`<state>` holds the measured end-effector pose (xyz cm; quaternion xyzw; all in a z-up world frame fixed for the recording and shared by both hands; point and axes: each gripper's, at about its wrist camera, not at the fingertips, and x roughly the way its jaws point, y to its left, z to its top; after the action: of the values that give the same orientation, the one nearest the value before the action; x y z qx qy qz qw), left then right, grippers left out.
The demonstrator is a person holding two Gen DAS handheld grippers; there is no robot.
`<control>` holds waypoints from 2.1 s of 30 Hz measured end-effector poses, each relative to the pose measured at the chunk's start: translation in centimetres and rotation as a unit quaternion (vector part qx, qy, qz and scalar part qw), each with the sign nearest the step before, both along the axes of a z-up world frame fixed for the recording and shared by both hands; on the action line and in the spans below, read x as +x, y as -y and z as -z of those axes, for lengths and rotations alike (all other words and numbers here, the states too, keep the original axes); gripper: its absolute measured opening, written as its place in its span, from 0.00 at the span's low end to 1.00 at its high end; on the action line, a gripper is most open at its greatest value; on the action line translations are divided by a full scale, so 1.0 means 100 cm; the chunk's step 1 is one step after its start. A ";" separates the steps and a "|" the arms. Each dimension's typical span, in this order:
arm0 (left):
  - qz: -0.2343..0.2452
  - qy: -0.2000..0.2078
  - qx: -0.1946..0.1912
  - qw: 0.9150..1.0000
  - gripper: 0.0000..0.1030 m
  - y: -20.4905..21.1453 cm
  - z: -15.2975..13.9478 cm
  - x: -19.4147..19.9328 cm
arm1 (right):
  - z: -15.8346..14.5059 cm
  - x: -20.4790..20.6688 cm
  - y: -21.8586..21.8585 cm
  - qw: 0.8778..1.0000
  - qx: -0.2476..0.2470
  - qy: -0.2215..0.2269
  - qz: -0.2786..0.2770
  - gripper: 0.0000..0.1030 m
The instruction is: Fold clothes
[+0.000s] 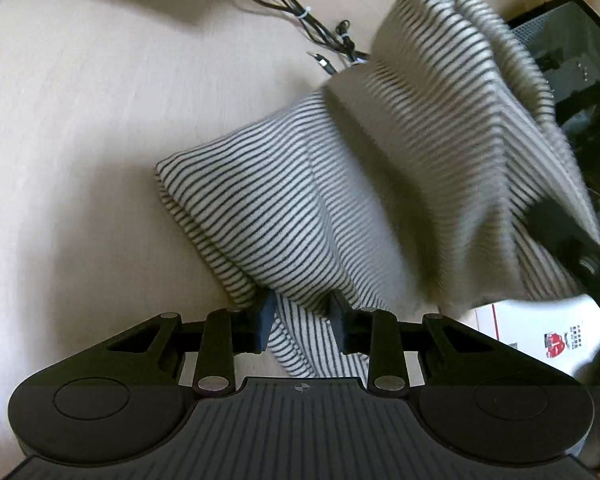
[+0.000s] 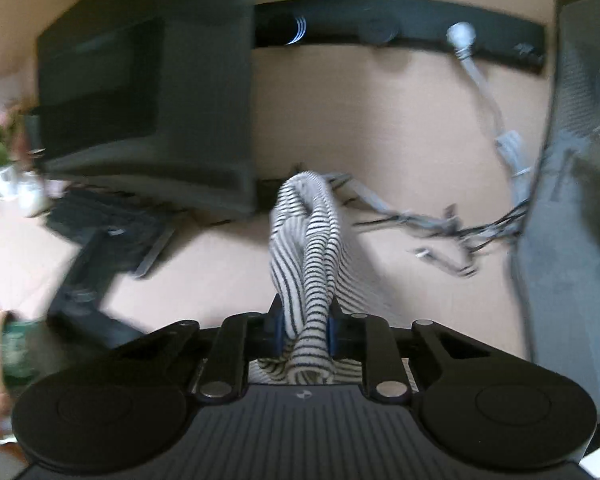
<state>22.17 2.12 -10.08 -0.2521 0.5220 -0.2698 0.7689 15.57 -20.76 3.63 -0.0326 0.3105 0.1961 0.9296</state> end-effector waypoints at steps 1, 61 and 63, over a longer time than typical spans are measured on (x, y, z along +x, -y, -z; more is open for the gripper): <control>0.000 0.000 0.000 1.000 0.31 0.001 0.000 0.000 | 0.006 -0.002 -0.003 1.000 -0.003 -0.014 -0.009 0.18; 0.060 0.100 0.031 0.993 0.10 -0.004 -0.031 -0.008 | 0.039 0.059 -0.021 0.997 0.025 -0.071 0.010 0.28; 0.060 0.100 0.030 0.993 0.10 -0.004 -0.030 -0.009 | 0.049 0.083 -0.034 0.995 -0.006 -0.098 -0.013 0.28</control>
<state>21.27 2.56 -7.08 -0.1694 0.4648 -0.3236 0.8066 23.84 -17.34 -1.29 -0.0224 0.4005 0.2083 0.8920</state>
